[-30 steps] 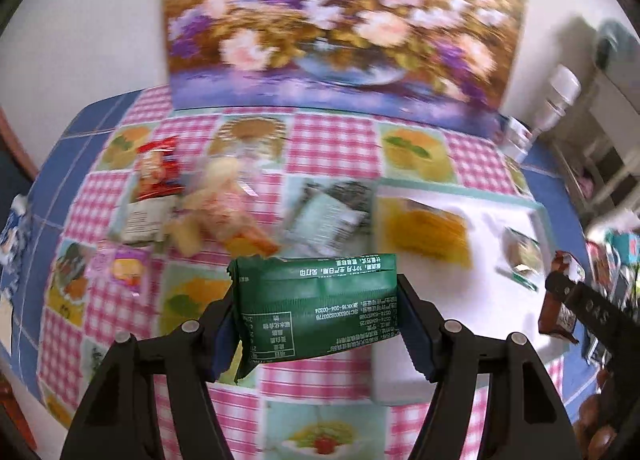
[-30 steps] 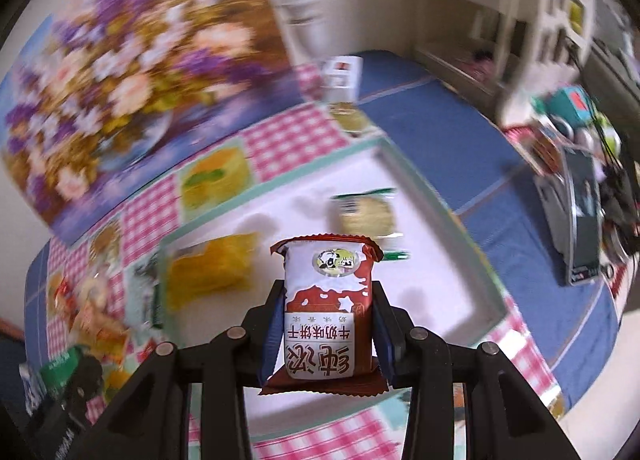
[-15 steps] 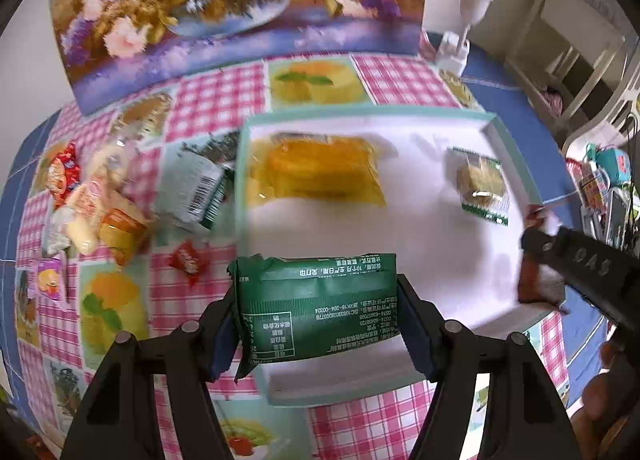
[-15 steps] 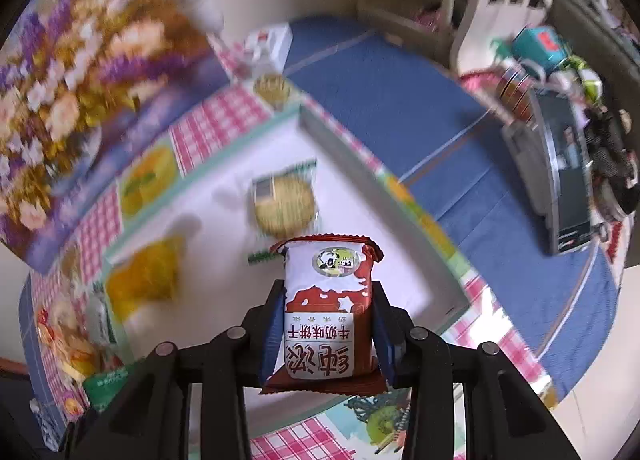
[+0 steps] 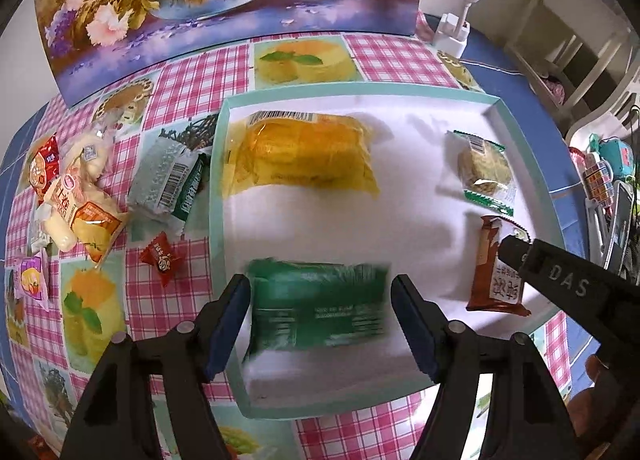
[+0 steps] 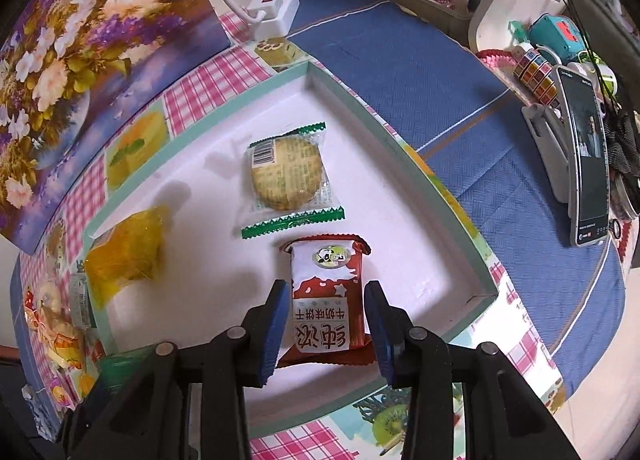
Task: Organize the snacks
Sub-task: 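Place both held snacks in the white tray and open both tools, then move both tools back toward the remaining snacks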
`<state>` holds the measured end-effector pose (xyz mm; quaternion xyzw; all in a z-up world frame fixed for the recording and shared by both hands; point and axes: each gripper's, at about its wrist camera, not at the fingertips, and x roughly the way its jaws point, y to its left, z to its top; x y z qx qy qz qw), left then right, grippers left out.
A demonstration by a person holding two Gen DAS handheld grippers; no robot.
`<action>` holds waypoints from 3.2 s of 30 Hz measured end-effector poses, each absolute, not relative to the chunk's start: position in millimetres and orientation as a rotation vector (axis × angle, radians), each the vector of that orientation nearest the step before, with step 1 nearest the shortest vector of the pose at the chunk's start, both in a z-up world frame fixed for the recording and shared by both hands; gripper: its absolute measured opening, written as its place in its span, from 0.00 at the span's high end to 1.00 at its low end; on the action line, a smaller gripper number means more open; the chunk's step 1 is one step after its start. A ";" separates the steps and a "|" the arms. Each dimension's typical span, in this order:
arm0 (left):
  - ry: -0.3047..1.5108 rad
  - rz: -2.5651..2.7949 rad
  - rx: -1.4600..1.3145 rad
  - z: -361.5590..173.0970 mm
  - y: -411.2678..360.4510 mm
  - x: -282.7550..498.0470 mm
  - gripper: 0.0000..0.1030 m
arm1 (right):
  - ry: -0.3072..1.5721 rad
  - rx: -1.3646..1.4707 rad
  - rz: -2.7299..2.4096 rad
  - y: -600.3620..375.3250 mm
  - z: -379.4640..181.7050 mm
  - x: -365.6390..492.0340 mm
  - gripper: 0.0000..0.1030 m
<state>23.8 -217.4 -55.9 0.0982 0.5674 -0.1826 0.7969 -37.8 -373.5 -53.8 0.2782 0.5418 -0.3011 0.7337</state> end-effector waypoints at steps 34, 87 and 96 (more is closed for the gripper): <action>1.127 -0.042 -0.065 -26.9 -106.5 55.3 0.08 | 1.133 0.568 -0.597 -360.0 -45.8 -24.5 0.00; 1.156 0.275 -0.368 -50.0 129.0 90.3 0.08 | 1.123 0.295 -0.021 -147.4 -53.3 68.0 0.12; 1.184 0.294 -0.458 -80.8 137.6 109.2 0.08 | 1.184 0.296 0.008 -142.5 -78.8 81.4 0.23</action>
